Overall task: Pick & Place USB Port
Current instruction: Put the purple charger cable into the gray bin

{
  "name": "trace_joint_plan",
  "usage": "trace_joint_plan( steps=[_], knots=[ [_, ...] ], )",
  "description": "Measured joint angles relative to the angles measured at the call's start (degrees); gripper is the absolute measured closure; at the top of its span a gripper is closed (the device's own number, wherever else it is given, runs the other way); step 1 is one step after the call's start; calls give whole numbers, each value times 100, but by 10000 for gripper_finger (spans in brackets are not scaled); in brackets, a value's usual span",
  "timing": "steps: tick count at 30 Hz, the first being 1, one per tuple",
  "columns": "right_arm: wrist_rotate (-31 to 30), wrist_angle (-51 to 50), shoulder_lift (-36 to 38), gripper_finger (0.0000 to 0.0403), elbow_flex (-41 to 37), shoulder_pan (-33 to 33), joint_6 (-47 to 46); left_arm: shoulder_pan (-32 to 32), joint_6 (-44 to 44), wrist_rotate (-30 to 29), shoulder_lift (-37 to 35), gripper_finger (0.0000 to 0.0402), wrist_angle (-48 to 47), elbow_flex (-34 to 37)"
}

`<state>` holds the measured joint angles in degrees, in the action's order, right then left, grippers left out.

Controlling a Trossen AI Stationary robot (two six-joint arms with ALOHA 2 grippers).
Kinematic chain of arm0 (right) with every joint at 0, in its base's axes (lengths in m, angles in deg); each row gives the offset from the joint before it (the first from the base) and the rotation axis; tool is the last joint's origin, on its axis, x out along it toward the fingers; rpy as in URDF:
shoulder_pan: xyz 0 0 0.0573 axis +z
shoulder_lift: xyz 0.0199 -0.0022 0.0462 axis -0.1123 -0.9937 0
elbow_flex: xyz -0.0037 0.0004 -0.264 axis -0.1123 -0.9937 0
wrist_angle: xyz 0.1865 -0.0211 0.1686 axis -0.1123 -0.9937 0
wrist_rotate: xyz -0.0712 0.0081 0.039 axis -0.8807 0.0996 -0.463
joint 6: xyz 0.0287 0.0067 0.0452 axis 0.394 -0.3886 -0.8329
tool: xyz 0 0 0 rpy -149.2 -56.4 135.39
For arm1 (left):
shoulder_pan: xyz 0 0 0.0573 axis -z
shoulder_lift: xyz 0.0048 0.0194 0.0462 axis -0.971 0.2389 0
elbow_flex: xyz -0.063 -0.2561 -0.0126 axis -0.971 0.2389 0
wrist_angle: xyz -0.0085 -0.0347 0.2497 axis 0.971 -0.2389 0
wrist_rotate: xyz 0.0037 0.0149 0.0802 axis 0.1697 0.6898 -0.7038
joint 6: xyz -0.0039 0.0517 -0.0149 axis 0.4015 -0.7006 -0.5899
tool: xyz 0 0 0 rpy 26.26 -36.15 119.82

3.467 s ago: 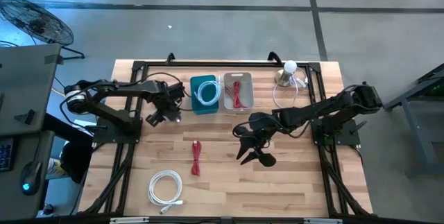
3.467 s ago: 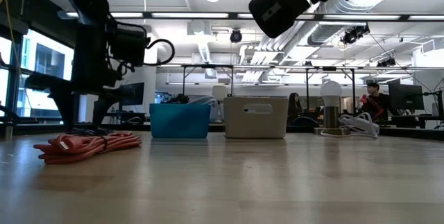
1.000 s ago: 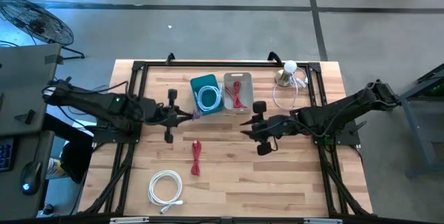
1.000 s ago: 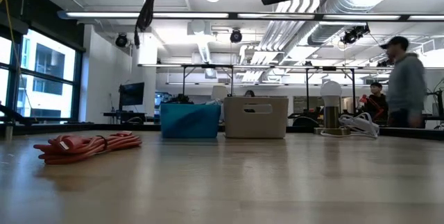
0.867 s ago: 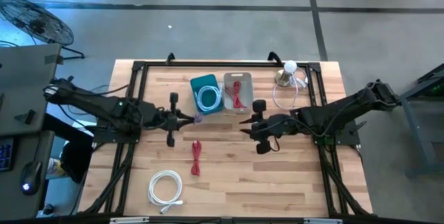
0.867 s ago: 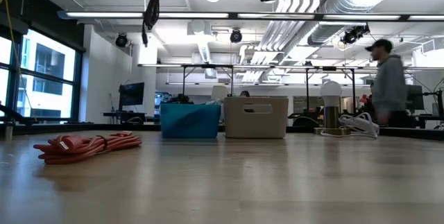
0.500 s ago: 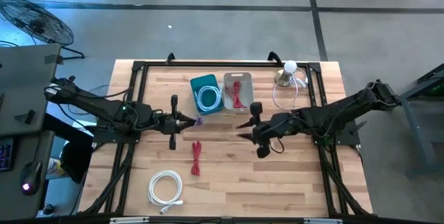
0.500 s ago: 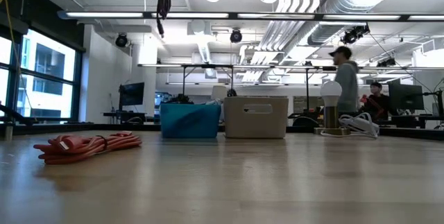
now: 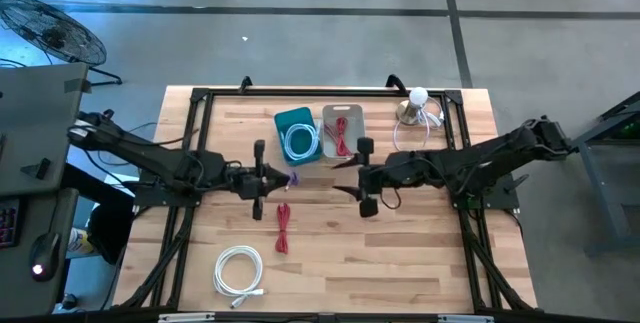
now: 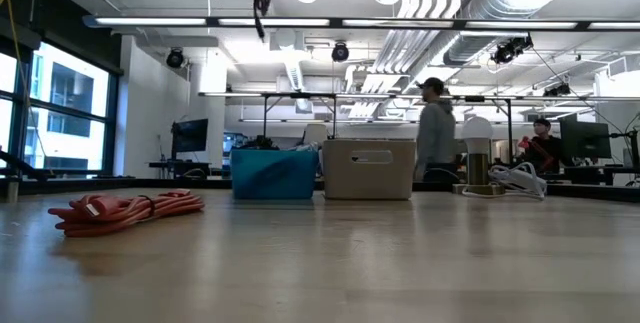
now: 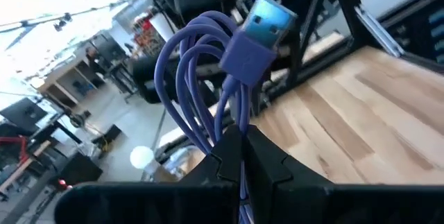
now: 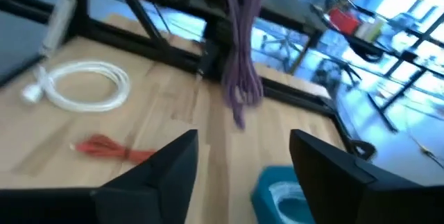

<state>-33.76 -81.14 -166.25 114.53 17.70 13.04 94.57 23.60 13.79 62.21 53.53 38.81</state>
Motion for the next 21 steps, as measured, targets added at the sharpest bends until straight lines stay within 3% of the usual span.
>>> trace_joint_plan(
  steps=[5,21],
  knots=[
    [233,261,-107,167,0,-38,42,-3,-120,45,317,401,519,7],
    [923,797,-397,173,-2,-151,8,-307,-215,830,966,401,1602,-2]
  ],
)
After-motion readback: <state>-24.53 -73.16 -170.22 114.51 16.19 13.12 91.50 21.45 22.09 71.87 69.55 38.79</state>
